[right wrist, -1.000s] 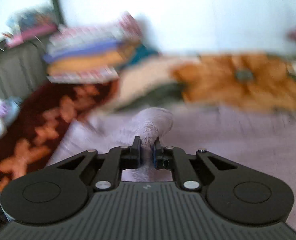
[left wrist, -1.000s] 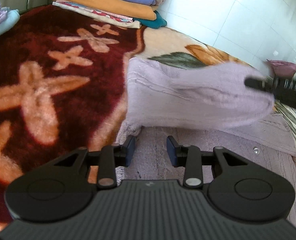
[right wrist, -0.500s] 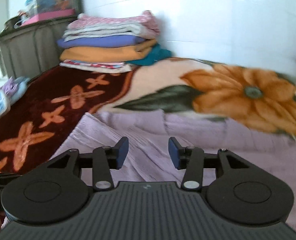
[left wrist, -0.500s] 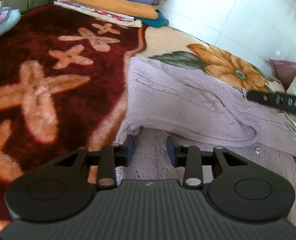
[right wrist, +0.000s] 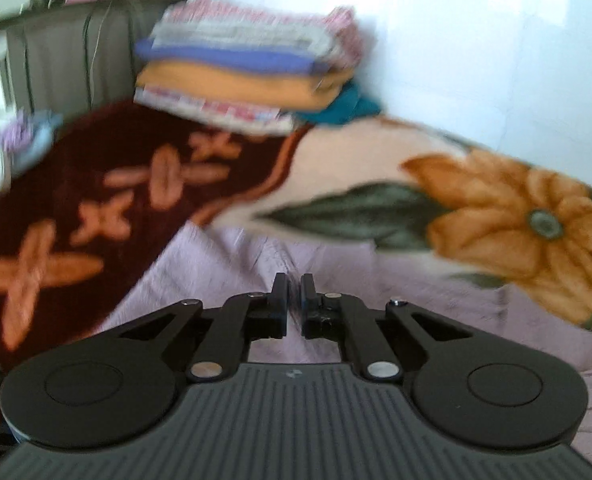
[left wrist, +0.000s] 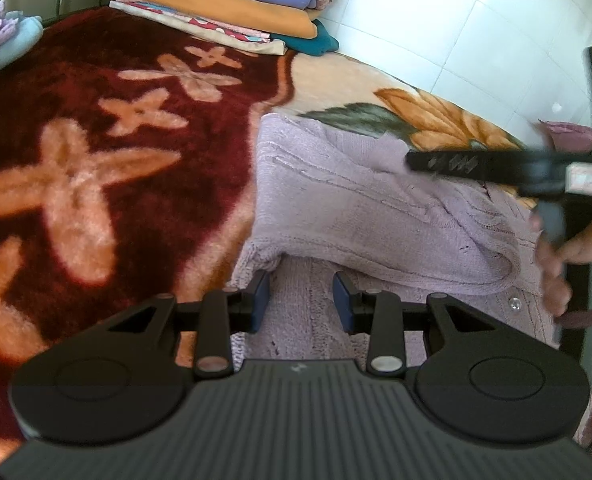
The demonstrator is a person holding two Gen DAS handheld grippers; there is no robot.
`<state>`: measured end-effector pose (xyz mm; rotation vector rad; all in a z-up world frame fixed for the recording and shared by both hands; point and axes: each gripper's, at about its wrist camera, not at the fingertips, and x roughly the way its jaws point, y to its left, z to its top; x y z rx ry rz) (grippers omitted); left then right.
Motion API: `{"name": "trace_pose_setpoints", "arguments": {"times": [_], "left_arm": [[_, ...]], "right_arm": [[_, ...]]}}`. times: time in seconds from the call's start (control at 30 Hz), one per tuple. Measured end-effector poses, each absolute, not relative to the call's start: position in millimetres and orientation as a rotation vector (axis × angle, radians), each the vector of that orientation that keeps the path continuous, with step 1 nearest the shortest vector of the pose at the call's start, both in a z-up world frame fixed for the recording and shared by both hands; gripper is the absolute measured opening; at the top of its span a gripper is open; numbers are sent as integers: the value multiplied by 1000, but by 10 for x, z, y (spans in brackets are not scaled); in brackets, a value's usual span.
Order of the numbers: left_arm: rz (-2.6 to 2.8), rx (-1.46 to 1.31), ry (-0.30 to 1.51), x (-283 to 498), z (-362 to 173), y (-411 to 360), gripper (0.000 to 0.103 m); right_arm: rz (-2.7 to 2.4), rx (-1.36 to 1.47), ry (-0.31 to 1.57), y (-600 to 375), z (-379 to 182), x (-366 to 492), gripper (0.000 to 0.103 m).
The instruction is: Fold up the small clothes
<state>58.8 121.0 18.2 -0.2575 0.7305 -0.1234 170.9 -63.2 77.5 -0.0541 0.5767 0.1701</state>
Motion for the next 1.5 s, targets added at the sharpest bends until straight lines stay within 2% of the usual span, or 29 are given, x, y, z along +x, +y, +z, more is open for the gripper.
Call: {"name": "trace_pose_setpoints", "arguments": {"times": [0.27, 0.47, 0.6, 0.67, 0.7, 0.77, 1.17, 1.2, 1.23, 1.27, 1.5], "left_arm": [[-127, -263, 729, 580, 171, 1226, 38], [-113, -249, 731, 579, 181, 1183, 38], [-107, -239, 733, 582, 181, 1166, 38], [-105, -231, 734, 590, 179, 1156, 38], [-102, -228, 734, 591, 179, 1152, 38], [-97, -227, 734, 589, 180, 1144, 38], [-97, -233, 733, 581, 174, 1144, 38], [-98, -236, 734, 580, 174, 1149, 38], [-99, -239, 733, 577, 176, 1153, 38], [-100, -242, 732, 576, 174, 1160, 38], [-102, -257, 731, 571, 173, 1178, 38]], "right_arm": [[-66, 116, 407, -1831, 1153, 974, 5], [-238, 222, 494, -2619, 689, 484, 5], [-220, 442, 568, -3007, 427, 342, 6], [-185, 544, 582, -3065, 394, 403, 24], [-165, 566, 575, -3060, 400, 445, 42], [-131, 551, 560, -2976, 434, 560, 56], [-157, 448, 739, -2524, 186, 1634, 55], [-166, 445, 736, -2511, 181, 1656, 51], [-168, 440, 724, -2499, 194, 1659, 40], [-159, 432, 710, -2495, 218, 1645, 12], [-199, 160, 466, -2451, 818, 970, 11]]}}
